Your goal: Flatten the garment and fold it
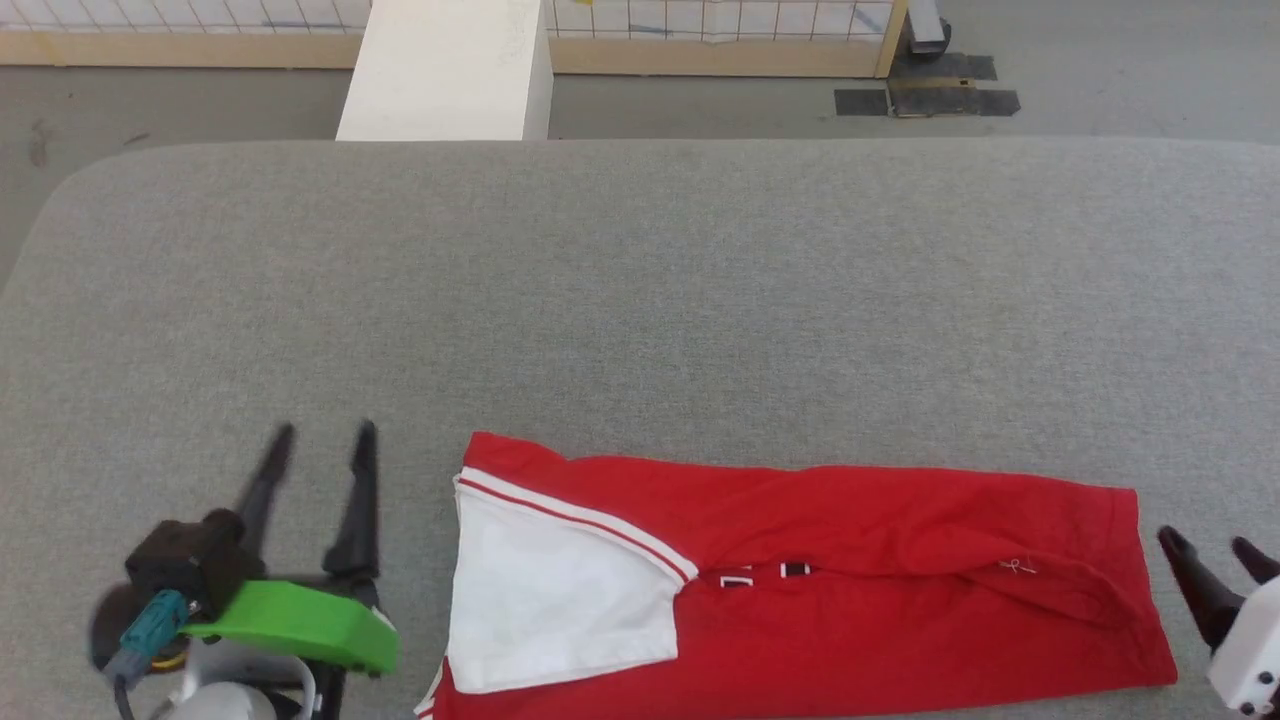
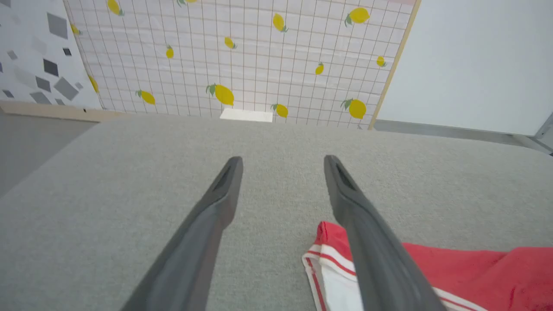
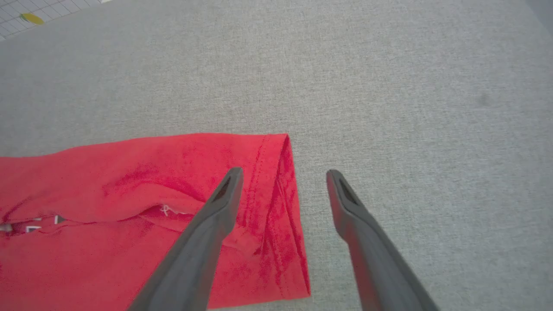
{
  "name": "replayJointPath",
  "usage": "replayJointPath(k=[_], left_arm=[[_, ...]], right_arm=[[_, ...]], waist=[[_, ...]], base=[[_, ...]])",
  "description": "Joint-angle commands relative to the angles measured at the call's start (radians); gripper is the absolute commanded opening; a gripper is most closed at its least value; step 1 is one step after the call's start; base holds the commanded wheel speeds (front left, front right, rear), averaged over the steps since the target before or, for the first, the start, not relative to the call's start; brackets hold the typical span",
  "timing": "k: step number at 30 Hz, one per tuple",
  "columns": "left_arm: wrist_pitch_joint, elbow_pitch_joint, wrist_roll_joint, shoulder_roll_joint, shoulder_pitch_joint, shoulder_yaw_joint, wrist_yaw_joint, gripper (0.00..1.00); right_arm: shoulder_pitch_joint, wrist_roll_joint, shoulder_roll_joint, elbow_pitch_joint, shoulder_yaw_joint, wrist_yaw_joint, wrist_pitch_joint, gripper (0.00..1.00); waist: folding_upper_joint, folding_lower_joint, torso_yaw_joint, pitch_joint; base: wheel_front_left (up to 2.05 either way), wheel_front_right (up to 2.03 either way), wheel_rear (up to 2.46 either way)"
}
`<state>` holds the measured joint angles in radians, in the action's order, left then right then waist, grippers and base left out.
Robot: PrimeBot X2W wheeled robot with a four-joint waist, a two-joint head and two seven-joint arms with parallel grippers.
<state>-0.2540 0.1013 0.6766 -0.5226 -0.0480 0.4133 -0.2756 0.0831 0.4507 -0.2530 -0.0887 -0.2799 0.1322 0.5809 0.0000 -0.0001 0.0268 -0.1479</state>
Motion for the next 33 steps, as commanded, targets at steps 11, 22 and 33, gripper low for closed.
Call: replayJointPath(k=[11,22,33], left_arm=[[-0.008,0.17,-0.341,0.191,0.124,-0.153,-0.061,1.0],[-0.008,0.141,-0.406,0.259,0.119,-0.209,0.022,1.0],[-0.008,0.11,-0.425,0.303,0.149,-0.242,0.076,1.0]], right_arm=[[-0.033,-0.086,0.036,0.111,0.006,-0.002,0.04,1.0],[-0.06,-0.046,0.046,0.213,0.043,-0.002,0.101,0.0],[-0.108,-0.12,-0.042,0.201,-0.16,-0.002,0.055,0.0]], waist=[[0.0,0.0001,0.05,-0.055],[0.0,0.0001,0.073,-0.062],[0.0,0.0001,0.032,-0.02]], base=[[0.0,0.0,0.0],[0.0,0.0,0.0],[0.0,0.0,0.0]])
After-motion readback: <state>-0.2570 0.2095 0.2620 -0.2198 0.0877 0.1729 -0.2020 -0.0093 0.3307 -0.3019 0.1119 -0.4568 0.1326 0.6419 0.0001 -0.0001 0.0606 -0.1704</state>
